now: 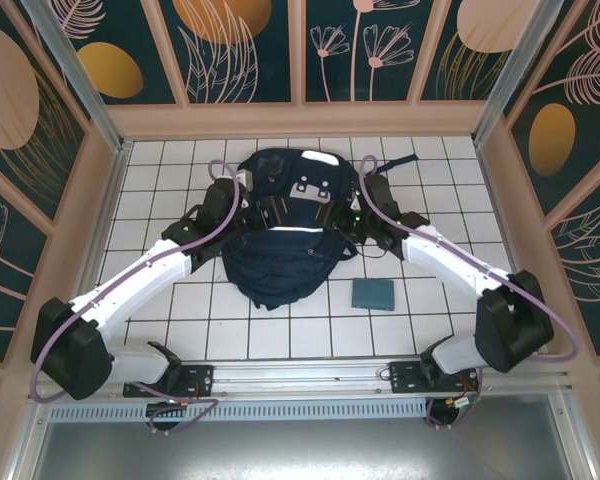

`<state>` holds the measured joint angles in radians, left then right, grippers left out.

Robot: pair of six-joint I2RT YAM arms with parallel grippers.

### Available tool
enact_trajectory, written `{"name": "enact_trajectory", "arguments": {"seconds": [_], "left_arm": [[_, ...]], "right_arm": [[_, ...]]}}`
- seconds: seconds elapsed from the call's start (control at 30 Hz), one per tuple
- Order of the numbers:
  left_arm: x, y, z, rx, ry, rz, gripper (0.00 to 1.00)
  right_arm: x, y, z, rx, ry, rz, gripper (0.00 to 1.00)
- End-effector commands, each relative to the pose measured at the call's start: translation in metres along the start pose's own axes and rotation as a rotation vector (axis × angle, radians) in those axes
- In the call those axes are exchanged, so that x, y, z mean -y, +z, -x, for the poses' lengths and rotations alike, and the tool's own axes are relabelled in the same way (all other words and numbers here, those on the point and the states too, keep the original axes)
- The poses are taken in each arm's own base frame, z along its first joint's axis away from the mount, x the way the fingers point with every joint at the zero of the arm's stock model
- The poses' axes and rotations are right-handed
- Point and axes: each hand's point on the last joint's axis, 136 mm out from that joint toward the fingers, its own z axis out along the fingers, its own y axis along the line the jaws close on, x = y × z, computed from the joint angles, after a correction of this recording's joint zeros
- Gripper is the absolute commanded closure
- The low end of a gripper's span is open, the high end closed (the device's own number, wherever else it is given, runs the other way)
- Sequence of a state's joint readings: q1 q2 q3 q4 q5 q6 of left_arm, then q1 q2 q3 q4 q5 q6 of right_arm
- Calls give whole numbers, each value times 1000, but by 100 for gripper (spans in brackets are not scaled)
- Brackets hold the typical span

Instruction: Pack the student bag

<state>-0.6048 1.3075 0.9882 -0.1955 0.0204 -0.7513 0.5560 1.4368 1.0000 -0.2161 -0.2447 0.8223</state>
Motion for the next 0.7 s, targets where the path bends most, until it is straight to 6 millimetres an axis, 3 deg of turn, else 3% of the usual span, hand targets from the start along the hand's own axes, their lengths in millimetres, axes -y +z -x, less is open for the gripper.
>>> {"name": "enact_trajectory", "arguments": {"seconds": [0.0,0.17,0.3,0.4,0.67], "left_arm": [[5,-2,-18,-32,-52,-58,26],[18,-4,-45,-80,-80,-95,30],[24,-6,-64,-95,-126,-114,32],[17,-11,-69,-78,-177,-105,33],[-4,-13,-93,-111,-221,-43,38]], "right_arm": [[8,9,-6,-57,124,-49,52],[5,25,-11,-90,107,-60,65],[-9,36,-19,-132,95,2,73],[-29,43,-23,-154,65,65,82],[-63,61,-30,-169,38,170,87]]}}
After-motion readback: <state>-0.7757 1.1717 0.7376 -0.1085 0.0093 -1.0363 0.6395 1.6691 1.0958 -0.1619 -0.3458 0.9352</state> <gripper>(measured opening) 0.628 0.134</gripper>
